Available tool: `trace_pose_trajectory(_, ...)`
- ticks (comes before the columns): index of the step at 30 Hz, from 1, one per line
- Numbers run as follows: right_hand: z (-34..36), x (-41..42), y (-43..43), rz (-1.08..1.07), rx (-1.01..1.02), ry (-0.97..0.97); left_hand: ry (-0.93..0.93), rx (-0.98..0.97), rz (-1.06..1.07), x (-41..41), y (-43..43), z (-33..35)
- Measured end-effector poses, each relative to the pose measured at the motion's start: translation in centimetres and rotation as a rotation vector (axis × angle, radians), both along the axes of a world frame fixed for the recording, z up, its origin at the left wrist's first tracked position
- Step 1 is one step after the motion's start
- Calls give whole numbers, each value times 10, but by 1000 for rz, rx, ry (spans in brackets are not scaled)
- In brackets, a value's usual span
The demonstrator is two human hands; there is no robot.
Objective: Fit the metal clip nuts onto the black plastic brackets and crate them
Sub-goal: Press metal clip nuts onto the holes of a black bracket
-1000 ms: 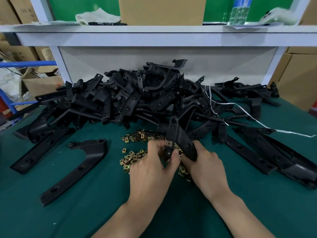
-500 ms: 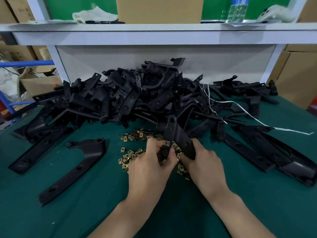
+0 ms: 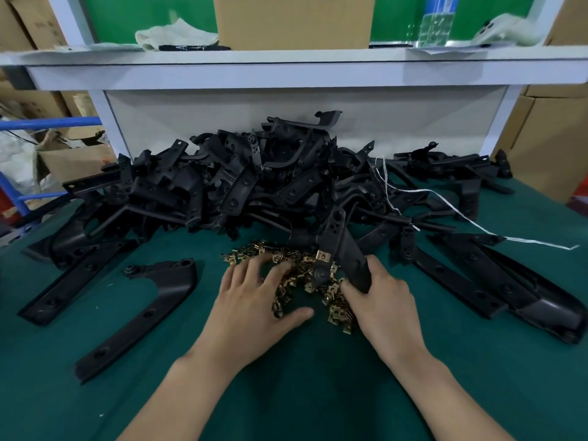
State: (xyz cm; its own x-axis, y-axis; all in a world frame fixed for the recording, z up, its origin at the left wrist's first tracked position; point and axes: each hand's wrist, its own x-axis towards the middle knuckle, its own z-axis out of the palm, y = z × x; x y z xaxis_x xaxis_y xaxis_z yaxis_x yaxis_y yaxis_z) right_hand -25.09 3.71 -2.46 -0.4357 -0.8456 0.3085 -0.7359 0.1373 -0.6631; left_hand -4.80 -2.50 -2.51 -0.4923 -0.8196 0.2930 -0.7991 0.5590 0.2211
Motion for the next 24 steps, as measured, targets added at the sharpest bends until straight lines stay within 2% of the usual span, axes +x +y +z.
trace_pose_trajectory(2, 0, 0, 0, -9, -3, 1, -1, 120, 13, 6, -7, -3)
trace_pose_trajectory(4, 0, 0, -1, -9, 1, 11, 24, 158, 18, 8, -9, -4)
trace_pose_trajectory(15, -2, 0, -1, -7, -1, 34, 160, -53, -16, 0, -8, -8)
trace_pose_trajectory(21, -2, 1, -1, 2, 17, 87, 272, 15, -28, 0, -9, -6)
trace_pose_trajectory(24, -2, 2, -1, 1, 17, 103, 294, 108, -81, 1, -7, -4)
